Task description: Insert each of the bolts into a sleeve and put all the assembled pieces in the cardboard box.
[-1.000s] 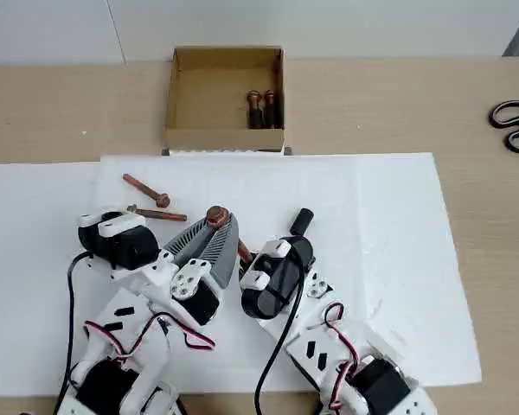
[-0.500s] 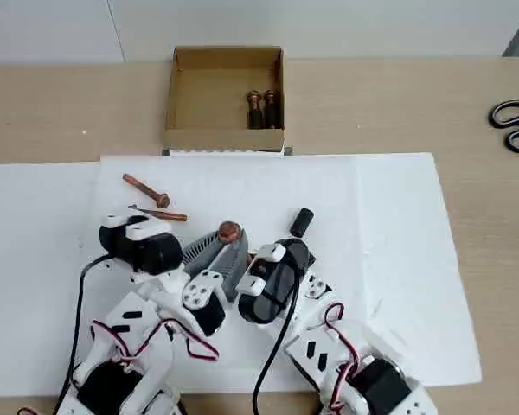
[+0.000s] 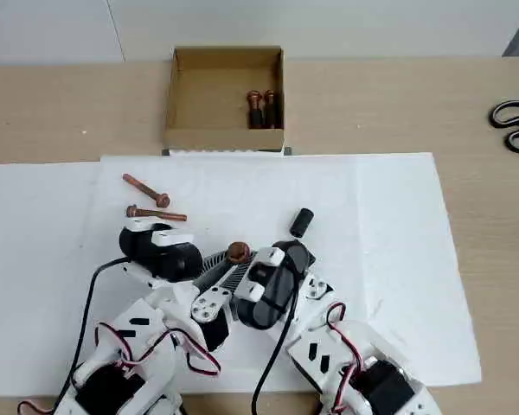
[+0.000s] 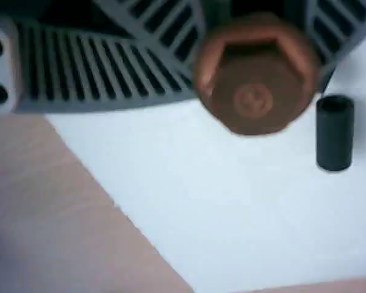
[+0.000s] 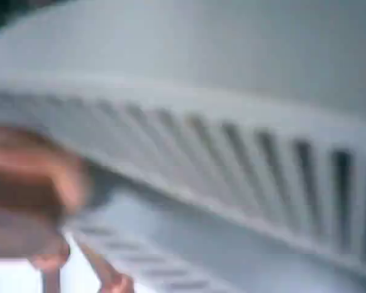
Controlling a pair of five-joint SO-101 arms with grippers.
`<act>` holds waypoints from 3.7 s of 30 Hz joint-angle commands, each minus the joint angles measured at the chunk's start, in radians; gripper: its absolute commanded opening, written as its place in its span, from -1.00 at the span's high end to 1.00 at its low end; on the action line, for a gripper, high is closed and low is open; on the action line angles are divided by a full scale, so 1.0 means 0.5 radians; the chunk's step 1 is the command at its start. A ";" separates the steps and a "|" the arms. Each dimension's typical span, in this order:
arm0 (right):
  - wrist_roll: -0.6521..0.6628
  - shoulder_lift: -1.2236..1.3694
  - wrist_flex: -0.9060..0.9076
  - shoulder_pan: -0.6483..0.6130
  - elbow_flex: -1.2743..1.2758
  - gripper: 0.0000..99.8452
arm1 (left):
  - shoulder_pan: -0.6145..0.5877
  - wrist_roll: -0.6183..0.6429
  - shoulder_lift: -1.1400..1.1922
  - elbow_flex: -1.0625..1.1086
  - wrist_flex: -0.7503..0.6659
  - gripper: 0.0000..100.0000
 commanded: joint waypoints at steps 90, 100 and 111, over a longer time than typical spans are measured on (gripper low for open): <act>-0.405 3.426 -0.907 0.784 -2.556 0.99 | -1.494 -0.497 0.009 0.603 -0.236 0.99; -0.135 4.629 -0.910 0.775 -3.830 0.99 | -1.498 -0.494 0.009 0.603 -0.236 0.99; 0.242 5.341 -0.855 0.750 -4.600 0.99 | -1.504 -0.494 0.009 0.603 -0.230 0.99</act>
